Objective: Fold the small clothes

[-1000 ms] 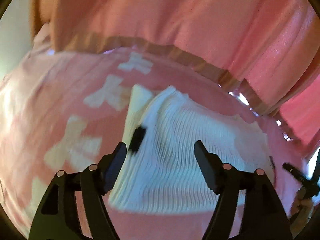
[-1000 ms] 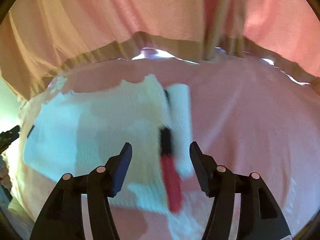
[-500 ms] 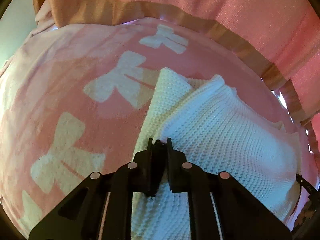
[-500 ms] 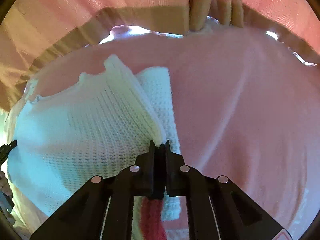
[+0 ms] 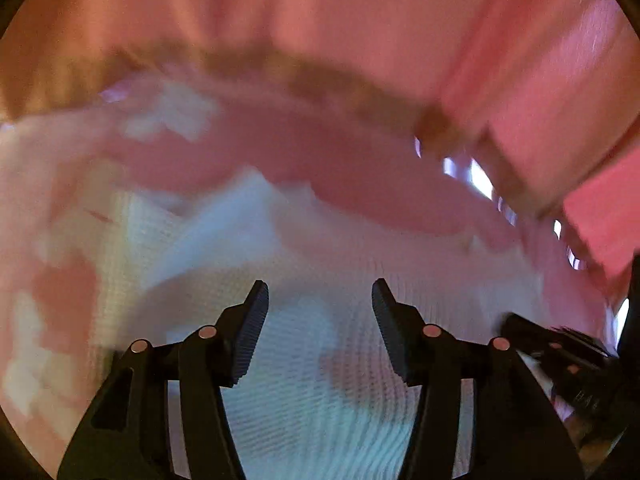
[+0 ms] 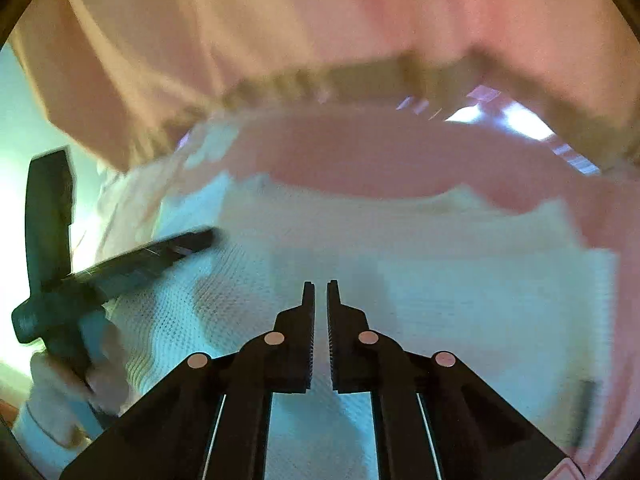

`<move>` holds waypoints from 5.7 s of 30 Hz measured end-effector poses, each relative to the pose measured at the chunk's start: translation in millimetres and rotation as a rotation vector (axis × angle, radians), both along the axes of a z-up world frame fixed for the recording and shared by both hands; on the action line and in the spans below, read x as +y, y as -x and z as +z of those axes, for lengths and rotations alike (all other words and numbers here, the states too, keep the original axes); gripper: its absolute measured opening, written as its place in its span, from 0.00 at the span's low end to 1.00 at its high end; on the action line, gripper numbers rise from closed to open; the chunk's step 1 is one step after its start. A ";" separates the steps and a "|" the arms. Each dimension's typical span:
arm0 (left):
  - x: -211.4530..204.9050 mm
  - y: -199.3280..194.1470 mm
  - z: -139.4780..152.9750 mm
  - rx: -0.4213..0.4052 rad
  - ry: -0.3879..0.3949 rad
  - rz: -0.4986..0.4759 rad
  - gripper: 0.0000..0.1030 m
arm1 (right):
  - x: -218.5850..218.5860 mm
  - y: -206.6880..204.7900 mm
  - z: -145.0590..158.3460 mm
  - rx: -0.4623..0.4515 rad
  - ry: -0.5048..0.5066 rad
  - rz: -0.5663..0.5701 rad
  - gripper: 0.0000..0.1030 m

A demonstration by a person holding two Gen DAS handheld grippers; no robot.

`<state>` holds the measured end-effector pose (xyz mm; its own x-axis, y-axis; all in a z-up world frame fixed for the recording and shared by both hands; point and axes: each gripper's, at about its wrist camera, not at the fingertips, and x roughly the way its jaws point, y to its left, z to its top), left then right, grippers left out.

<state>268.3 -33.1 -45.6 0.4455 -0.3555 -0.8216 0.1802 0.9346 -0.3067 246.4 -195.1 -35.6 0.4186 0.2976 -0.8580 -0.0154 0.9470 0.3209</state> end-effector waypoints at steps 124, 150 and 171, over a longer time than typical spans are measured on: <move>-93.6 157.2 57.4 -0.173 -0.123 -0.284 0.69 | -181.3 208.4 41.9 -0.041 0.027 -0.182 0.39; -100.2 119.4 48.9 -0.147 -0.190 -0.206 0.78 | -195.3 155.1 12.1 0.078 -0.015 -0.279 0.47; -93.7 97.9 24.1 0.073 0.067 -0.187 0.80 | -194.1 172.3 29.2 0.003 0.059 -0.244 0.71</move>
